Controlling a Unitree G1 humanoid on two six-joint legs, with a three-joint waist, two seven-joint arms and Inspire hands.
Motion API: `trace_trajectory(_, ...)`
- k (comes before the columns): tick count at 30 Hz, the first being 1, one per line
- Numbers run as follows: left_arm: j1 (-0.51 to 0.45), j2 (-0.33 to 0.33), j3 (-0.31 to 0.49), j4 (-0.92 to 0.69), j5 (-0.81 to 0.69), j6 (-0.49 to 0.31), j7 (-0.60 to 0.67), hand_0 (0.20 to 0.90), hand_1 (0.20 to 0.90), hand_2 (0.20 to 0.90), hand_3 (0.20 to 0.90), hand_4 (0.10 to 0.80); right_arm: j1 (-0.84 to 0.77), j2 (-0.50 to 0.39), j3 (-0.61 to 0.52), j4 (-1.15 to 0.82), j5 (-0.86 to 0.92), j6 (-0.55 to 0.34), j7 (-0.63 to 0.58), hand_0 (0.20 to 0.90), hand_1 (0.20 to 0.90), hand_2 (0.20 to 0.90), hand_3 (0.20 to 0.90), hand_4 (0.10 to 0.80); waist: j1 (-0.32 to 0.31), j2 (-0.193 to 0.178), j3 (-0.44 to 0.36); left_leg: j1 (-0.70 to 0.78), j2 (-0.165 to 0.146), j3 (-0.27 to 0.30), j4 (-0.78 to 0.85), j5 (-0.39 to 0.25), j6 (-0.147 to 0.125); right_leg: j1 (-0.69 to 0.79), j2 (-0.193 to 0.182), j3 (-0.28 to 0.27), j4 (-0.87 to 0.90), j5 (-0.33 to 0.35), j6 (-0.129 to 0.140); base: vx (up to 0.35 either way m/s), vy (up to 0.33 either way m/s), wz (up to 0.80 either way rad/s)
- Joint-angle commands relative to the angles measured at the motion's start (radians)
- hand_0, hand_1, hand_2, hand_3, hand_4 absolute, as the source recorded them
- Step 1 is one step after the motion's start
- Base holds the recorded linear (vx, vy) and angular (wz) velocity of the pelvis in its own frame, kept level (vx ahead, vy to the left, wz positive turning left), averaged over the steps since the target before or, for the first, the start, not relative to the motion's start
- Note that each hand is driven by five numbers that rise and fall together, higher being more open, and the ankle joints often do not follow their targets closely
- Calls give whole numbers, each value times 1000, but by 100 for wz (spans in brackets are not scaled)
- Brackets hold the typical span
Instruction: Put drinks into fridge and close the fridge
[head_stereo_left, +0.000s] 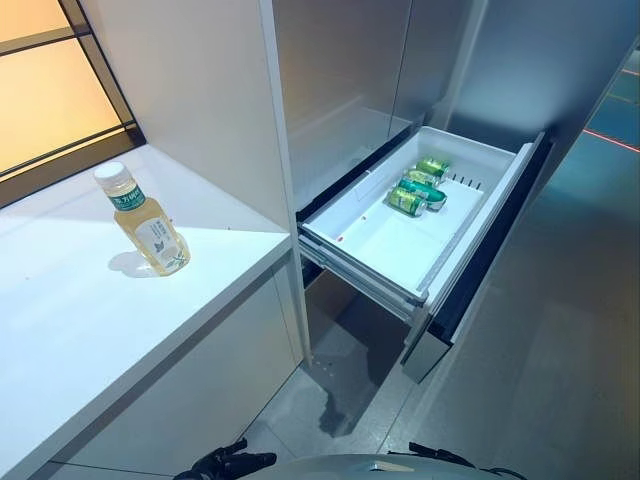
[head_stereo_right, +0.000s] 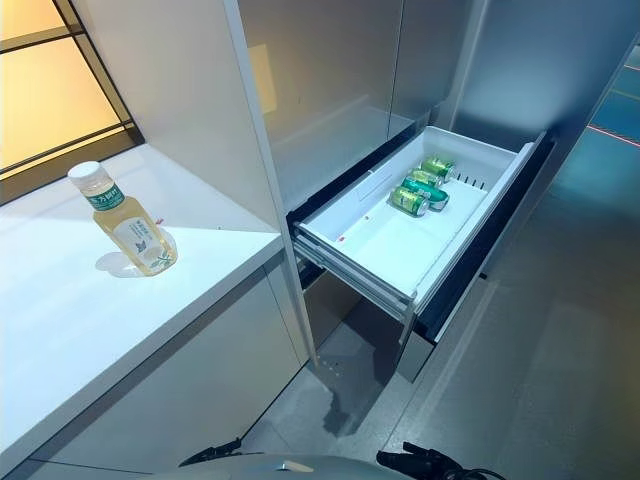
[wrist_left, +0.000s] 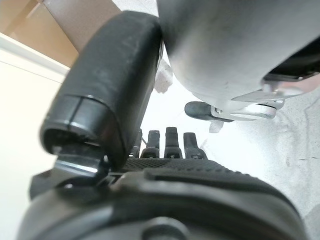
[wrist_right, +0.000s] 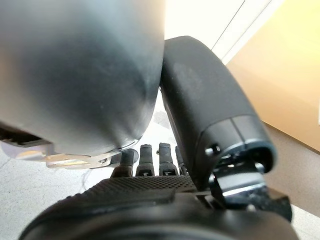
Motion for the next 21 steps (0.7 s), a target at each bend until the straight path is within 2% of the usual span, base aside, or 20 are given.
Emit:
trace_trajectory(1,-55,-24,17,44,10,-63,28,900,900,900,900,800,-36,-22,15,55,-18,-13,28,900,900,900,900,800,9,24,-6,-16,-3,71,44,-103,-16,-55,12,-35,89,-58,26,0,0,0)
trace_trajectory(7,-68,-13,-7,32,107,-111,24,900,900,900,900,800,-41,-24,27,54,-21,-7,25,900,900,900,900,800,5,26,-6,-18,-1,74,43,-100,-17,-60,14,-30,92,-58,26,0,0,0)
trace_trajectory(12,-94,10,-81,-28,252,-107,-106,900,900,900,900,800,-51,-39,41,43,-29,5,33,900,900,900,900,800,-2,34,-4,-17,2,79,41,-99,-19,-65,16,-25,95,-57,29,0,0,0)
trace_trajectory(15,-128,44,-150,-94,317,-103,-231,900,900,900,900,800,-61,-55,55,31,-33,18,38,900,900,900,900,800,-12,45,-1,-18,5,83,36,-96,-19,-73,18,-18,98,-56,32,-6,10,-1)
trace_trajectory(16,-149,61,-177,-154,300,-53,-313,900,900,900,900,800,-65,-65,64,21,-33,29,40,900,900,900,900,800,-16,50,-1,-19,6,85,35,-94,-19,-75,18,-14,98,-55,35,-19,30,-4)
trace_trajectory(19,-185,114,-207,-276,250,8,-543,900,900,900,900,800,-76,-82,75,12,-32,44,45,900,900,900,900,800,-21,60,1,-21,7,88,33,-92,-17,-81,18,-7,98,-50,40,-20,22,-4)
trace_trajectory(20,-189,124,-210,-302,236,17,-579,900,900,900,900,800,-77,-84,77,12,-30,45,45,900,900,900,900,800,-21,61,2,-21,8,89,32,-92,-17,-82,18,-5,98,-50,41,-17,13,-5)
trace_trajectory(21,-201,151,-212,-381,203,59,-643,900,900,900,900,800,-76,-87,80,10,-27,45,45,900,900,900,900,800,-20,64,2,-21,8,88,31,-91,-17,-82,18,-3,97,-48,42,-20,8,-4)
